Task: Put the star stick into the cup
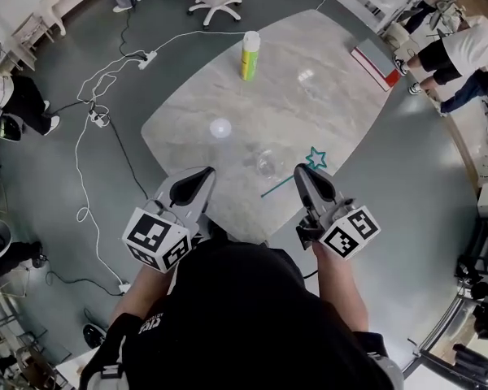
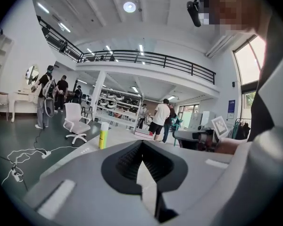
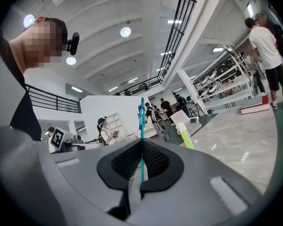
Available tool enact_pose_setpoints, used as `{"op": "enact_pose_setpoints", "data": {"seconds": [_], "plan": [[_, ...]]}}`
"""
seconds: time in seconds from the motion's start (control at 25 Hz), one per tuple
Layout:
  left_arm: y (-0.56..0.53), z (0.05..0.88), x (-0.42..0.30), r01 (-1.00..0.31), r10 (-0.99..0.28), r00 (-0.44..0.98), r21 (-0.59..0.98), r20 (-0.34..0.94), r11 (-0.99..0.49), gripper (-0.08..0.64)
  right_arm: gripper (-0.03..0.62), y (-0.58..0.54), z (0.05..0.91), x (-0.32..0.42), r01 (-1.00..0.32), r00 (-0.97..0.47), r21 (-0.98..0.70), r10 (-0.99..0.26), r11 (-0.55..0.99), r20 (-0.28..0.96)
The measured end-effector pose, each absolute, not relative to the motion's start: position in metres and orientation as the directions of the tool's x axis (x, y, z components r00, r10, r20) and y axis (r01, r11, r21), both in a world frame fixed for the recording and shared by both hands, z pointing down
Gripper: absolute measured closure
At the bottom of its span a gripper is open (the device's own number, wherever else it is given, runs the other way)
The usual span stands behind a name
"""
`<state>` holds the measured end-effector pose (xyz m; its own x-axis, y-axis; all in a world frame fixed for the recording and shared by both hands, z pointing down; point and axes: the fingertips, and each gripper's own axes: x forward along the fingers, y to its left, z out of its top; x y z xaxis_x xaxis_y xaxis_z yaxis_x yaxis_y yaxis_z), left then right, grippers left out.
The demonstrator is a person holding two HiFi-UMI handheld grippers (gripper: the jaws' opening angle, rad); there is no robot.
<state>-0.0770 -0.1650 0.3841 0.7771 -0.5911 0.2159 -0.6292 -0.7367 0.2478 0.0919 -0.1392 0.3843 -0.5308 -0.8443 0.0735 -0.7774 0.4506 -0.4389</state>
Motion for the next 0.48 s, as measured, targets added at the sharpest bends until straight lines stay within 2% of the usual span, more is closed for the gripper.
{"op": "enact_pose_setpoints", "data": {"seconds": [0.28,0.48], "plan": [[-0.175,0.399,-0.056,-0.492,-0.443,0.868,0.271,0.224,-0.828,0.558,0.574,-0.159,0.395,0.099,-0.853,-0.435,-0.371,-0.892,0.367,0.119],[-0.181,0.419,-0.044,-0.455,-0.387,0.884,0.289,0.262,-0.842,0.558,0.575,-0.169,0.408,0.116,-0.861,-0.38,-0.408,-0.918,0.305,0.116]]}}
